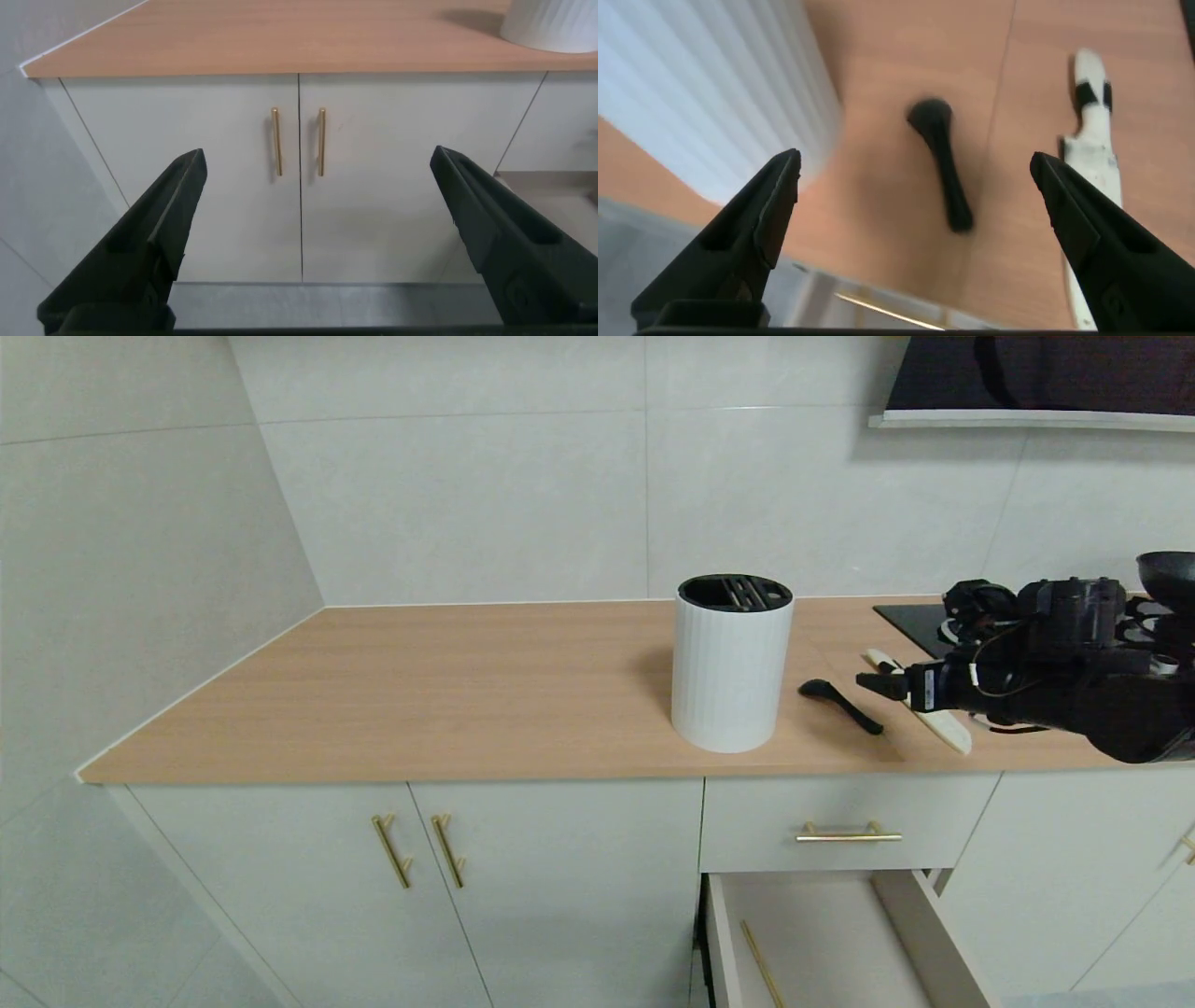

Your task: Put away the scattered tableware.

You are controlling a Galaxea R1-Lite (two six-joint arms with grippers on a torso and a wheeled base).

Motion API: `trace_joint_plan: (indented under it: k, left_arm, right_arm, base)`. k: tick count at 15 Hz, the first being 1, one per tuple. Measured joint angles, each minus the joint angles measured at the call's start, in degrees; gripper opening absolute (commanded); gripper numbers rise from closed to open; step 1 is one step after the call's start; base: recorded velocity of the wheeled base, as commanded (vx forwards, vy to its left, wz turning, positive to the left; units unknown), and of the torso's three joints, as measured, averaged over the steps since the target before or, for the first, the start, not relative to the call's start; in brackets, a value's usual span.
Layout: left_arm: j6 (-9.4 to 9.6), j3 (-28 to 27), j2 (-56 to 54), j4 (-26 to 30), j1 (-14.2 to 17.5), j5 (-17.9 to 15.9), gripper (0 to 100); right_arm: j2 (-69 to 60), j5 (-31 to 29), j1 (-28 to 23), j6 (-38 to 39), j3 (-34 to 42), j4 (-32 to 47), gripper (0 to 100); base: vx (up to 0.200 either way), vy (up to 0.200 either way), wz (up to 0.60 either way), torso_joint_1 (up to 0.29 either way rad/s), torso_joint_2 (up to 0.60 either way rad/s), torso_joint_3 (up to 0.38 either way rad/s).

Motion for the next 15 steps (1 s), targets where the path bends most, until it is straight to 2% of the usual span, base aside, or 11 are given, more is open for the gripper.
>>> trace_joint_plan:
  k: [4, 8, 11, 15]
  left_arm:
    - [0.00, 0.00, 0.00, 0.00, -0.02, 0.02, 100]
    - [0.00, 0.00, 0.00, 0.00, -0.02, 0.02, 100]
    - [-0.02, 0.00, 0.00, 0.00, 0.00, 0.02, 100]
    - [0.00, 0.00, 0.00, 0.00, 0.00, 0.00, 100]
  right_arm:
    - [3.96, -0.21, -0.09, -0.44, 0.78, -6.16, 100]
    - [8.62, -0.54, 0.18, -0.61, -0.38, -6.99, 100]
    - [12.65, -1.69, 0.20, -0.72, -2.28, -11.06, 100]
    - [15.68, -1.80, 0.22, -0.72, -3.30, -11.36, 100]
  base:
    - [0.000, 0.000, 0.00, 0.000, 0.00, 0.000]
    - [0.000, 0.000, 0.00, 0.000, 0.00, 0.000]
    - [0.000, 0.000, 0.00, 0.000, 0.00, 0.000]
    - [0.000, 0.000, 0.00, 0.000, 0.00, 0.000]
